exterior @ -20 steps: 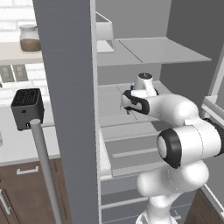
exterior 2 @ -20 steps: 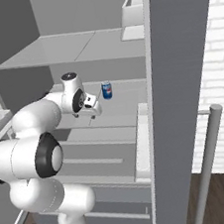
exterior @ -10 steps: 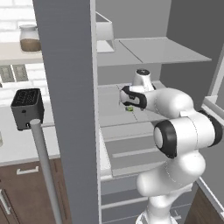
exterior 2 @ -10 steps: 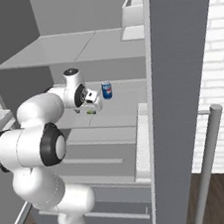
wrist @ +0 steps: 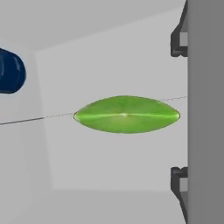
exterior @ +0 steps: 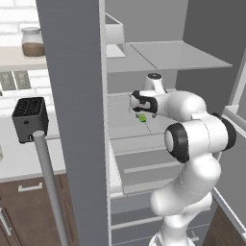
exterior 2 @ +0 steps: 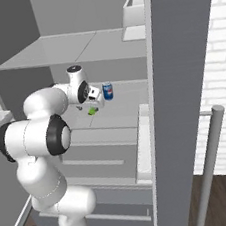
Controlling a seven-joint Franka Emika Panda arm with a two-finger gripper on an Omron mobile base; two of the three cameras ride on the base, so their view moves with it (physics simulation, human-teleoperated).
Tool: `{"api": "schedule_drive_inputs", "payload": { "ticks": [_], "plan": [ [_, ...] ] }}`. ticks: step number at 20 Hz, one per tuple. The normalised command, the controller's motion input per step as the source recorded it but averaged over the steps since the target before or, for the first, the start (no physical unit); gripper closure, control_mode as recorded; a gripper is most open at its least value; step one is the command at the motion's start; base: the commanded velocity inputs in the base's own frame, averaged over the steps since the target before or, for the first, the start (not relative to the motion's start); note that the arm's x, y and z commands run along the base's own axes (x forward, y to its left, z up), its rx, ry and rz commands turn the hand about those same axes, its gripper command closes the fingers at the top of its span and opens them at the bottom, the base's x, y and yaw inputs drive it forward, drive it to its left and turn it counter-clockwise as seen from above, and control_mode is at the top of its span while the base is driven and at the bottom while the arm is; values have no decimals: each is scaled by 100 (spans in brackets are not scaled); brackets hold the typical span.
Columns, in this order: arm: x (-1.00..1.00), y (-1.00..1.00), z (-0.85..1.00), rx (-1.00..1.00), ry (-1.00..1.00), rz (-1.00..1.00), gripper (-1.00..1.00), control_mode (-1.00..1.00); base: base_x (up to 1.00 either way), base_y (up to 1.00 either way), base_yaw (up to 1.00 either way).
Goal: Grab a lemon wedge from the fridge and one ice cube from the ice bowl, and put them in the glass of lemonade.
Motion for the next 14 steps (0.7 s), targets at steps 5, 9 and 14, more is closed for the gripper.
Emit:
{"api": "schedule_drive_inputs", "payload": {
  "ticks": [5,9,14],
  "plan": [
    [20,0,-24,0,0,0,-100,-100,0,0,0],
    [18,0,-24,0,0,0,-100,-100,0,0,0],
    [14,0,-15,0,0,0,-100,-100,0,0,0]
  ]
}}
